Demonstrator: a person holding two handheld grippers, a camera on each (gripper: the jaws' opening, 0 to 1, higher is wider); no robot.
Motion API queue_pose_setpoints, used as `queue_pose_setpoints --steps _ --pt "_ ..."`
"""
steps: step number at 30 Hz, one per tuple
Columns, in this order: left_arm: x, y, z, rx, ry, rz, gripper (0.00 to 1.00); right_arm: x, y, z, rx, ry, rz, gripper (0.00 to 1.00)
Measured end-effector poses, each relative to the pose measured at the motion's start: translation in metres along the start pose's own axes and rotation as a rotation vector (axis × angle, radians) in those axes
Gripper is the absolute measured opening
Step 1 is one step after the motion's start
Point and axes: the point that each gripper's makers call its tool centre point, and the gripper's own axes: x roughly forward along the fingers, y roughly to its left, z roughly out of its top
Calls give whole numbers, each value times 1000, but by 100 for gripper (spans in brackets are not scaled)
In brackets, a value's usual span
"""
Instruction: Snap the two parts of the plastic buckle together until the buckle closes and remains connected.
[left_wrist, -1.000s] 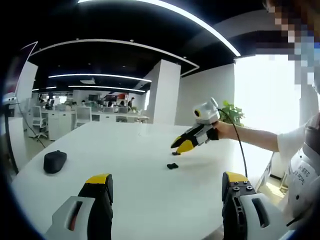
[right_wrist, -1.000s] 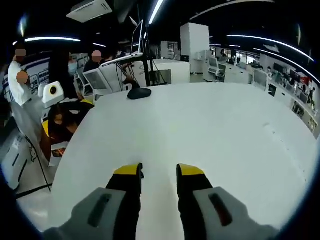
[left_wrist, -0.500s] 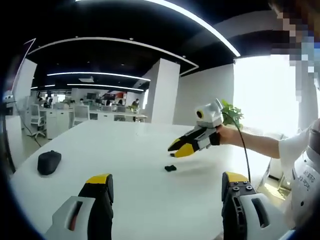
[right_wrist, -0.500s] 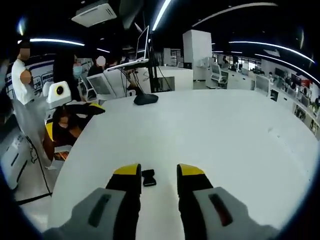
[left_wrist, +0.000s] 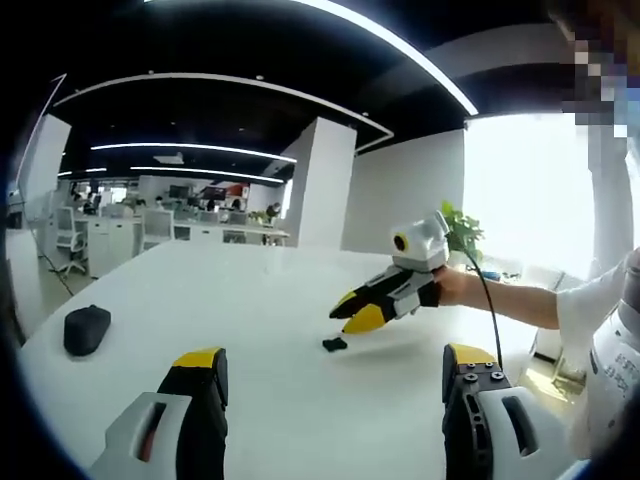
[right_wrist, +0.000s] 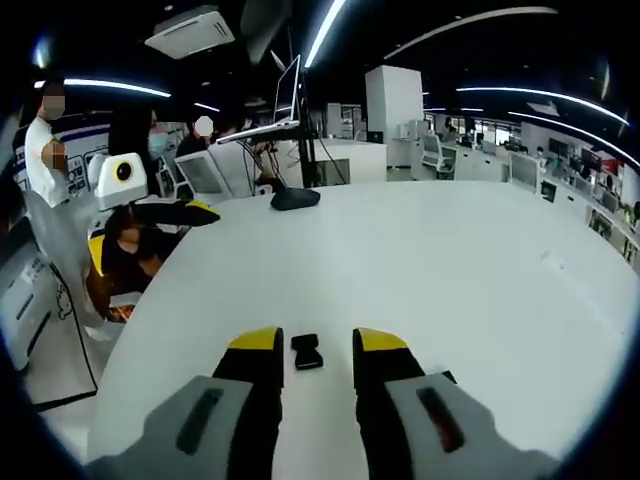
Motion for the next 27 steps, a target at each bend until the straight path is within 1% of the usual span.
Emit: queue_pose_setpoints --steps 7,13,15,18,27 --pt "8 -1 4 13 0 -12 90 1 2 -2 -20 -21 -1 26" --pt "16 4 9 11 -3 -12 89 1 2 -4 -20 -39 5 27" --pt "18 5 10 16 -5 -12 89 1 5 -5 -27 -38 24 27" --pt "22 8 10 18 5 -10 89 1 7 -7 -28 -39 28 27" --pt "31 14 13 12 10 -12 89 5 11 -14 -20 -32 44 27"
